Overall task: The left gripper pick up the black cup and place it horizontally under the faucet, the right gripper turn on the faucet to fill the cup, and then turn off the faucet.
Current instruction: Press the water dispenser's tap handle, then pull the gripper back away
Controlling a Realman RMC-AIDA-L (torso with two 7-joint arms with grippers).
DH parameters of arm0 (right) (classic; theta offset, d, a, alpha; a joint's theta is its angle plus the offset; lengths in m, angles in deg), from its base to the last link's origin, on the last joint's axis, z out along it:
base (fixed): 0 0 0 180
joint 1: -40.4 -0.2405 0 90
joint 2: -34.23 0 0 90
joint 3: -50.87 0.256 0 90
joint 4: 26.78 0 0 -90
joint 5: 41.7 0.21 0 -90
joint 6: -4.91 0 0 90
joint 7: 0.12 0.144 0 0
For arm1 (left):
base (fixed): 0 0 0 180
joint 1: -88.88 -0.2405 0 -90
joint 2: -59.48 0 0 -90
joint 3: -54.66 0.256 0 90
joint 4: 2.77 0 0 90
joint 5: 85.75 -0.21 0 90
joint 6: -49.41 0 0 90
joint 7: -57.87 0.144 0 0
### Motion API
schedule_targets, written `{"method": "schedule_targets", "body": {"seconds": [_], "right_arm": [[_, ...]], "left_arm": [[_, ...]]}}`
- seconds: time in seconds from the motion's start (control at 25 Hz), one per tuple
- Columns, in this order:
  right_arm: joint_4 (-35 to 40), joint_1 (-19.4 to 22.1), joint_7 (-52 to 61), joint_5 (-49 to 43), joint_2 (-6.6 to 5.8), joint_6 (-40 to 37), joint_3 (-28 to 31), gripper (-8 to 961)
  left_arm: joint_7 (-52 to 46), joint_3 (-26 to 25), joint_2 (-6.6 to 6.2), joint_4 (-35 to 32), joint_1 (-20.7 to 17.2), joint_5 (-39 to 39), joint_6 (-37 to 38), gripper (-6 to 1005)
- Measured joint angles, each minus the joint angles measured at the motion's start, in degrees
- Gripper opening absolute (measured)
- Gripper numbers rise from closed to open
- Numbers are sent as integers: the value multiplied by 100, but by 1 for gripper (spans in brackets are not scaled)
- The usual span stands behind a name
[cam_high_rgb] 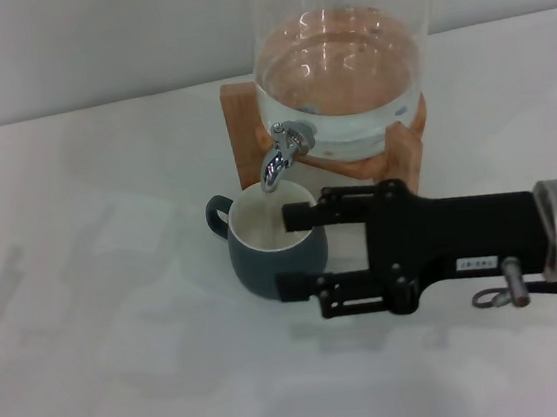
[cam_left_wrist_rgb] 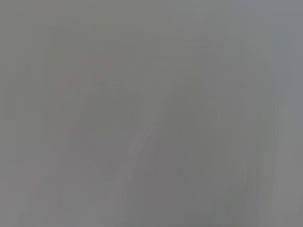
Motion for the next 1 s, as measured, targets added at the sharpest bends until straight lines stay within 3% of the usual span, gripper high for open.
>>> {"method": "schedule_targets", "body": {"seconds": [0.36, 1.0], "right_arm": [[517, 164, 75, -155, -6, -1087, -707, 720], [1180, 694, 288, -319, 4, -2381, -1269, 719]], "left_arm": [[-281, -9, -12, -3, 4, -28, 243, 813], [-259, -9, -14, -11, 35, 8, 393, 817]]}}
